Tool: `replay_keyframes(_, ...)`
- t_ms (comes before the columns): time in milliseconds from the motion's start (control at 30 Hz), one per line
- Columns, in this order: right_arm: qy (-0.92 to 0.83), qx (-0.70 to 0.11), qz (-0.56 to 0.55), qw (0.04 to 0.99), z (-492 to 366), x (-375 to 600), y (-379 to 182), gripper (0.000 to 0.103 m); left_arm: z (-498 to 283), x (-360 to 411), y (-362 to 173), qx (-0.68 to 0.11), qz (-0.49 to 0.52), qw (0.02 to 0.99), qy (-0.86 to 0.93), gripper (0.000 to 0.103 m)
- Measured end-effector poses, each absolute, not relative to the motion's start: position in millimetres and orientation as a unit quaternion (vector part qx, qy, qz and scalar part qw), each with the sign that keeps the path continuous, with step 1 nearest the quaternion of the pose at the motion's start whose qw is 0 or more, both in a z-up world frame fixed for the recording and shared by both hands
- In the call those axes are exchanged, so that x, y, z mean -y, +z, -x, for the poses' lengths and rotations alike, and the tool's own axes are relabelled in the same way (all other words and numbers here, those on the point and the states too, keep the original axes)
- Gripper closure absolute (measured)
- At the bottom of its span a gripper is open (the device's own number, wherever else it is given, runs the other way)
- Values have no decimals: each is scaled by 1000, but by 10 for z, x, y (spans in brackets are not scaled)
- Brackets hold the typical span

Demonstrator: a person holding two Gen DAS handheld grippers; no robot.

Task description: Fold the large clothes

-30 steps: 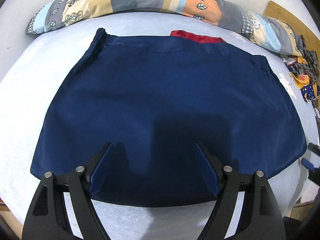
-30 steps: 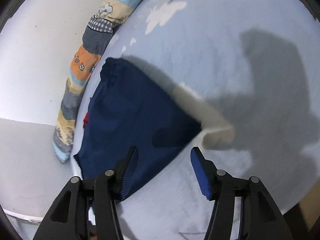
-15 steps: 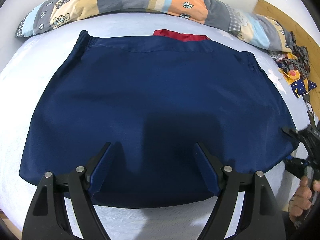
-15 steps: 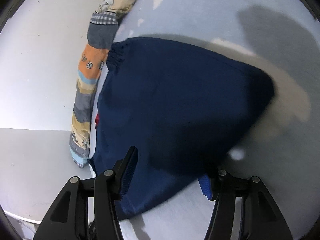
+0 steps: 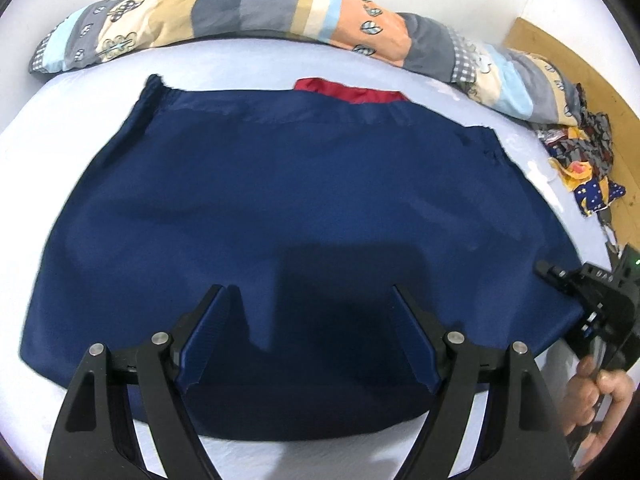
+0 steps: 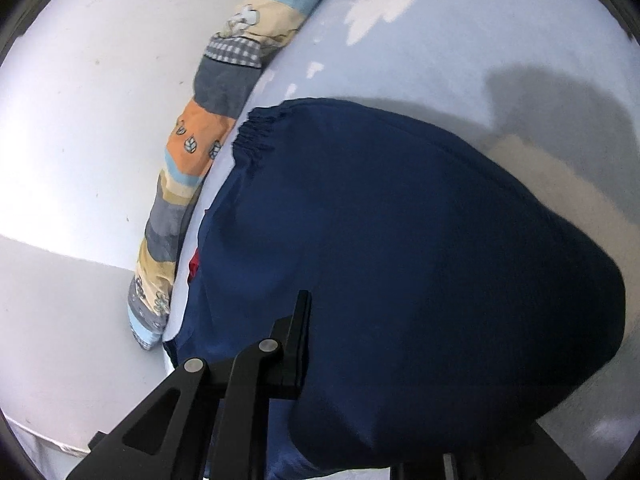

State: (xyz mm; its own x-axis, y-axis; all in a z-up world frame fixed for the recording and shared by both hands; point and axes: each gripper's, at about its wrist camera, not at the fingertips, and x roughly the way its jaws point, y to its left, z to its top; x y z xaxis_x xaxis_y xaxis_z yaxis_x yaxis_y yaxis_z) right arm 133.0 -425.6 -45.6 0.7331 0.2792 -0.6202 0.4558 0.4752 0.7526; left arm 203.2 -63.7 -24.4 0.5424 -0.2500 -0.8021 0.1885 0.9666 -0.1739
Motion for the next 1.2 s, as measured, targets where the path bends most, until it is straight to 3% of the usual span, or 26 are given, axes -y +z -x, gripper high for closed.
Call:
replay_keyframes(200,-61,-366,-508,777,-1332,4253,-498,77,-2185,858,-411,-471,7,875,-107,22)
replay_keyframes(333,-60,-369,-514,772,-1334,4268,-520,77,-2170,1007,-520,-464,-51,881,-79,16)
replay_keyframes(1200,-57,-386,-548,740,-1418,4333,-578,72,-2158,1005,-531,-461,-39,884,-64,15)
